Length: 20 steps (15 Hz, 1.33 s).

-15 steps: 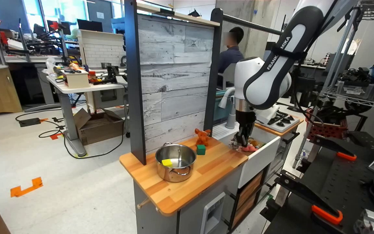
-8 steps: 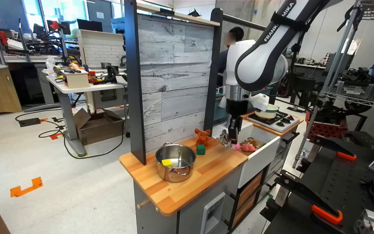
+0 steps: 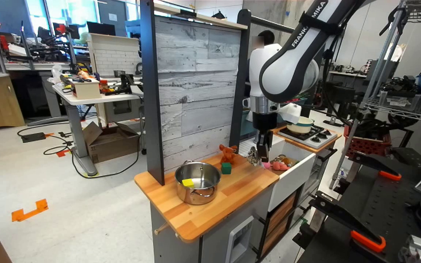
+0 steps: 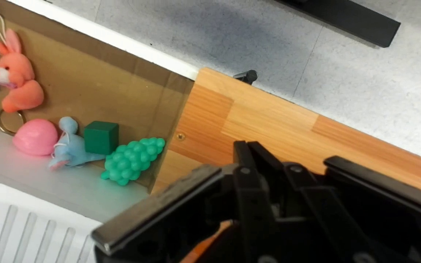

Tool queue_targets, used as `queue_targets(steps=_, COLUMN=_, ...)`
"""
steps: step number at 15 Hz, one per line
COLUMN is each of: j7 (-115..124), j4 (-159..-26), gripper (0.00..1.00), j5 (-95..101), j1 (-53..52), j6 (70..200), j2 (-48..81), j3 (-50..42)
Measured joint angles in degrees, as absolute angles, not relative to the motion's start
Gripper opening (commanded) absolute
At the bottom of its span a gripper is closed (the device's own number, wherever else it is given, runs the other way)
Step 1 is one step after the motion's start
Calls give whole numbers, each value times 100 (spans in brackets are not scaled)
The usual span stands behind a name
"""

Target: Pick up the orange and brown plush toys from the sink and place them on the countertop

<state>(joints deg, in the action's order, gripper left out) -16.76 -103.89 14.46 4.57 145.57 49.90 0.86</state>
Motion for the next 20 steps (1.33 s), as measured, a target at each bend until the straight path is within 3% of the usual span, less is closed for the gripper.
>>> queue_targets(steps=7, j7=-1165, j4=-10161, gripper=91, j5=1455, j1=-19, j6=14554, j2=5159, j3=-381)
queue_targets(steps=8, j7=-1080, j4=-10152, gripper=72, j5=1456, j1=-65, j6=14554, j2=5178, j3=-425)
queue_targets(steps=10, j7=-1065, j4=-10158, gripper=88, j5=1454, j1=-75, j6=14555, j2=5183, j3=-425)
queue_targets(steps=11, j7=-1066, j4=-10159, gripper=91, j5=1454, j1=-70, j6=14555, j2=5183, j3=-426)
queue_targets(steps=20, j7=-1066, j4=-10159, gripper=91, j5=1453, j1=-68, j6=14555, j2=5183, j3=-426)
